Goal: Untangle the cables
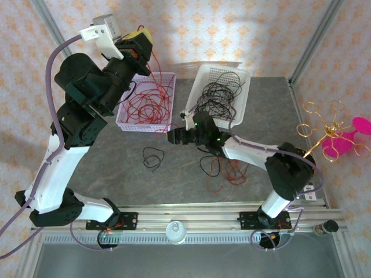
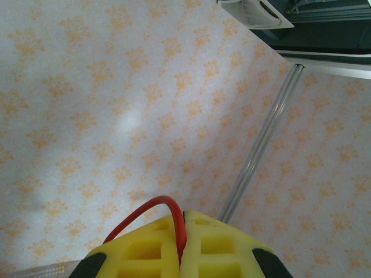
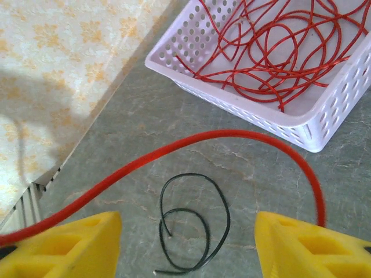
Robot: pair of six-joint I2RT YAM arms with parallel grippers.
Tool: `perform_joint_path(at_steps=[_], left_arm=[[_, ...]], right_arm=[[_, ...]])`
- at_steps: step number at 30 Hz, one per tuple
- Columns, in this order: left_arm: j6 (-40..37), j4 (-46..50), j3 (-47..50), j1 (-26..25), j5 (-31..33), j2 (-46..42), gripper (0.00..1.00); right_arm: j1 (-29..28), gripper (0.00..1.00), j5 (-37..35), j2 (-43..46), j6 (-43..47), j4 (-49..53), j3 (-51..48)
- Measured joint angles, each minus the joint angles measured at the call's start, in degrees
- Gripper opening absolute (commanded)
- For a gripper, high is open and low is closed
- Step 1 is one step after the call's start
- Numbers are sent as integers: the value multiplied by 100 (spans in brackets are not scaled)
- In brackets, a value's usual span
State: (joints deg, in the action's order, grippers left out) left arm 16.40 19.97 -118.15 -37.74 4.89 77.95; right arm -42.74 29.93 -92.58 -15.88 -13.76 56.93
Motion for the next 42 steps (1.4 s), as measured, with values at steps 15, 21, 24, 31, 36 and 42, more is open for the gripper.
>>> perform_joint_path(at_steps=[15, 21, 24, 31, 36, 42], left_arm=[[0, -7, 11, 0, -101, -4, 0], [0, -4, 13, 0, -111, -13, 0], [0, -2, 13, 0, -120, -20, 0], [2, -4, 13, 0, -149, -24, 0], [22, -7, 13, 0, -177, -26, 0], [7, -4, 13, 0, -195, -26, 0]], right_arm=[[74, 66, -140, 798, 7, 426, -313], [190, 66, -37, 151, 186, 348, -57], [192, 66, 7, -203, 247, 389, 186], [192, 66, -170, -651, 258, 448, 389], [203, 45, -306, -1045, 258, 479, 658], [203, 0, -299, -1390, 205, 479, 907]])
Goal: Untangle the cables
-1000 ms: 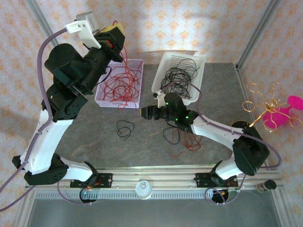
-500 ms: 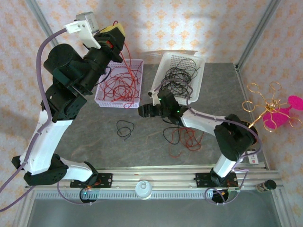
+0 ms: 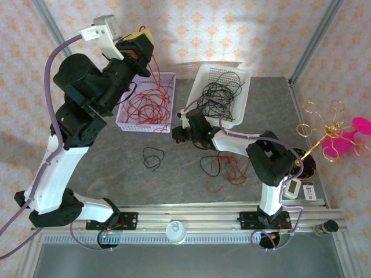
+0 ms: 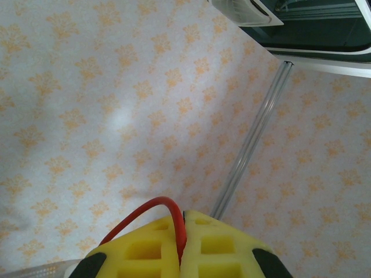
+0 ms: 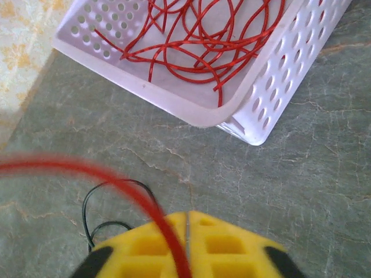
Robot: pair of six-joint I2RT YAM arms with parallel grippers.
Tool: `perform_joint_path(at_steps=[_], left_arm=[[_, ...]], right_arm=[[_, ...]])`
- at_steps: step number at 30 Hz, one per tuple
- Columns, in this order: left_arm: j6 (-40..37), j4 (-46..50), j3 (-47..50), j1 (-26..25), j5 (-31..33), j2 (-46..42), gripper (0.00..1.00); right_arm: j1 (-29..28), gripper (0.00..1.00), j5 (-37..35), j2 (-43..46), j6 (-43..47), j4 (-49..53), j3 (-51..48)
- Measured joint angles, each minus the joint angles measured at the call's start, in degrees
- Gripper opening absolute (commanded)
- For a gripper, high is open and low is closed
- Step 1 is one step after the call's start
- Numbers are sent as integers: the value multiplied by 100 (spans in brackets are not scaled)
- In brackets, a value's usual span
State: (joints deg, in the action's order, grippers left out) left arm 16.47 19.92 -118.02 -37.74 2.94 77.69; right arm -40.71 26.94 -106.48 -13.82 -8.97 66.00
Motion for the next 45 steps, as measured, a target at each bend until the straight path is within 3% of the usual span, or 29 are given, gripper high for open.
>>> perform_joint_path(at_steps=[5, 13, 23, 30, 45], left_arm=[[-275, -44, -13, 0, 306, 9, 0], [-1399, -640, -793, 0, 1403, 577, 0], [-2559, -1447, -1220, 118, 2258, 1458, 0], [-2551, -1480, -1220, 734, 2323, 1606, 0], [-2179, -1449, -1246, 1945, 2129, 1744, 0]], right_arm=[[0, 0, -46, 146, 11, -179, -365], [-61, 0, -459, 1670, 7, -404, -2236], [-927, 0, -1362, 3331, -11, -474, -3394], [-1506, 0, -2124, 4551, -17, -479, -4129], [-1541, 0, -2865, 6129, -437, 181, -4656]])
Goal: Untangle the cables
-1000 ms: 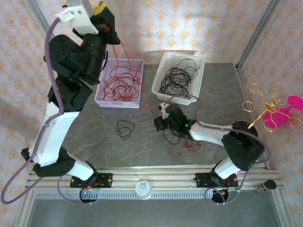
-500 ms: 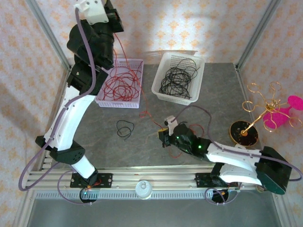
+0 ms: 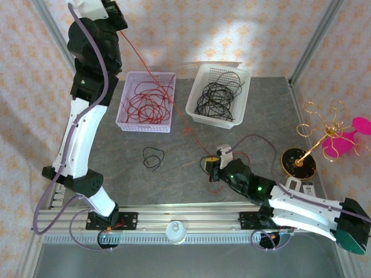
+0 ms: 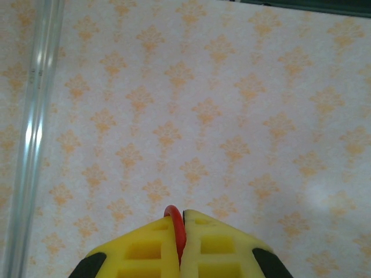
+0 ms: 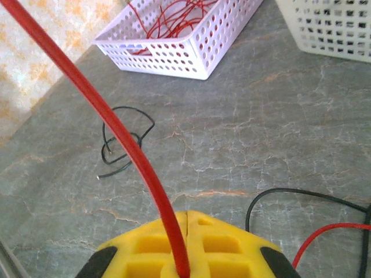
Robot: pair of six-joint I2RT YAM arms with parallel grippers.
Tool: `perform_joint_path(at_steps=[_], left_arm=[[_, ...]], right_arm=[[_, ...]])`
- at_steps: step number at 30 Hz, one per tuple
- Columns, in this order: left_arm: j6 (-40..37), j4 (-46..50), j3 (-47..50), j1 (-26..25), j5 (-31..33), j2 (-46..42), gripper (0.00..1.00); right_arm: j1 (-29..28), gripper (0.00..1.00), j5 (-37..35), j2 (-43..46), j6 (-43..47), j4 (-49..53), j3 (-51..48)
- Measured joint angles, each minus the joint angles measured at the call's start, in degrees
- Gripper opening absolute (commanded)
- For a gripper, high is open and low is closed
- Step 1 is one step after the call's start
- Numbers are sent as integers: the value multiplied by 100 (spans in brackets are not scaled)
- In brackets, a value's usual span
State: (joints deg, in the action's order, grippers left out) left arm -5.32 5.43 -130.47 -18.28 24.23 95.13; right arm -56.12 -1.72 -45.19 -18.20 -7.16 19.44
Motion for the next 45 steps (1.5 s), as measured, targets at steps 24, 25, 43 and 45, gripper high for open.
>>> perform_joint_path(at_steps=[24, 25, 43, 45], left_arm=[[852, 269, 3482, 1353, -1198, -1499, 45], [914, 256, 3851, 1331, -1309, -1812, 53], [2087, -2568, 9392, 743, -5591, -5209, 78], [2199, -3268, 9788, 553, -5755, -5165, 78]], right_arm=[[2, 0, -1578, -68, 1685, 1257, 3062], [9, 0, -1390, -328, 1843, 1137, 3307], [793, 0, 525, -3276, 2157, 1154, 6889], [796, 0, 608, -3390, 2046, 1204, 7158]])
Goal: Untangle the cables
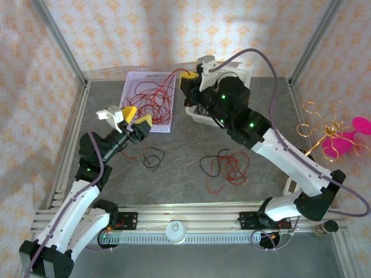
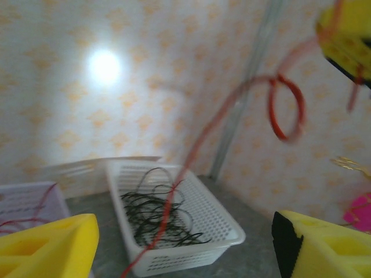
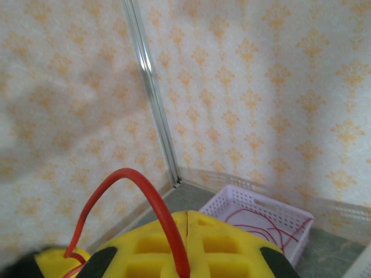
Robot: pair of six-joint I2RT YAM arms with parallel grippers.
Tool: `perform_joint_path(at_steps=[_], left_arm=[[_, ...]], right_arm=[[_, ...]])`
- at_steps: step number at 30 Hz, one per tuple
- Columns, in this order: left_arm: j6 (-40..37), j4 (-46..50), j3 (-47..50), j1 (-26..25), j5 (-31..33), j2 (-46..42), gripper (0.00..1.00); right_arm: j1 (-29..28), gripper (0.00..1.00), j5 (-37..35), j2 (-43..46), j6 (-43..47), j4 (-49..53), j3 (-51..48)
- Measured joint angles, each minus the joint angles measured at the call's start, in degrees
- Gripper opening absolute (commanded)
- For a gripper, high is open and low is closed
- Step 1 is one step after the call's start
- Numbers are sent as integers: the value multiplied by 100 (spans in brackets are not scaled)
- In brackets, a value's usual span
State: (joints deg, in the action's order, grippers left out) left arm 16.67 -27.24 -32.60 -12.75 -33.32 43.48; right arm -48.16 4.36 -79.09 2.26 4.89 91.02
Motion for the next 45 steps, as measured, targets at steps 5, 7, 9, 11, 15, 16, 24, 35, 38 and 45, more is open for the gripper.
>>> perform_joint_path(at_steps=[5, 7, 9, 11, 15, 16, 24, 35, 38, 45], left_arm=[[-179, -1388, 94, -573, -151, 885, 78], [-234, -1843, 79, -686, -184, 1276, 78], [-308, -2214, 17, -748, -179, 1676, 76], [-319, -2527, -118, -787, -181, 2048, 69], [-409, -2914, -549, -927, -184, 2581, 55], [-439, -2999, -675, -970, -179, 2686, 52], [-470, -3399, -828, -1025, -11, 2911, 1], [-479, -3095, -494, -1054, 313, 2369, 0], [-568, -2660, -361, -1167, 177, 1897, 0], [-741, -1694, -330, -1443, 168, 1128, 0]], right_arm=[[0, 0, 297, -122, -393, 133, 518], [0, 0, 415, -133, -538, 146, 616], [0, 0, 531, -133, -660, 155, 634], [0, 0, 645, -144, -780, 160, 634], [0, 0, 828, -190, -990, 157, 634], [0, 0, 885, -212, -1043, 155, 634], [0, 0, 1047, -332, -1196, 129, 605], [122, 0, 345, -466, -367, 151, 909], [234, 0, 26, -505, 319, -61, 1008], [258, 0, -214, -949, 1346, -588, 1464]])
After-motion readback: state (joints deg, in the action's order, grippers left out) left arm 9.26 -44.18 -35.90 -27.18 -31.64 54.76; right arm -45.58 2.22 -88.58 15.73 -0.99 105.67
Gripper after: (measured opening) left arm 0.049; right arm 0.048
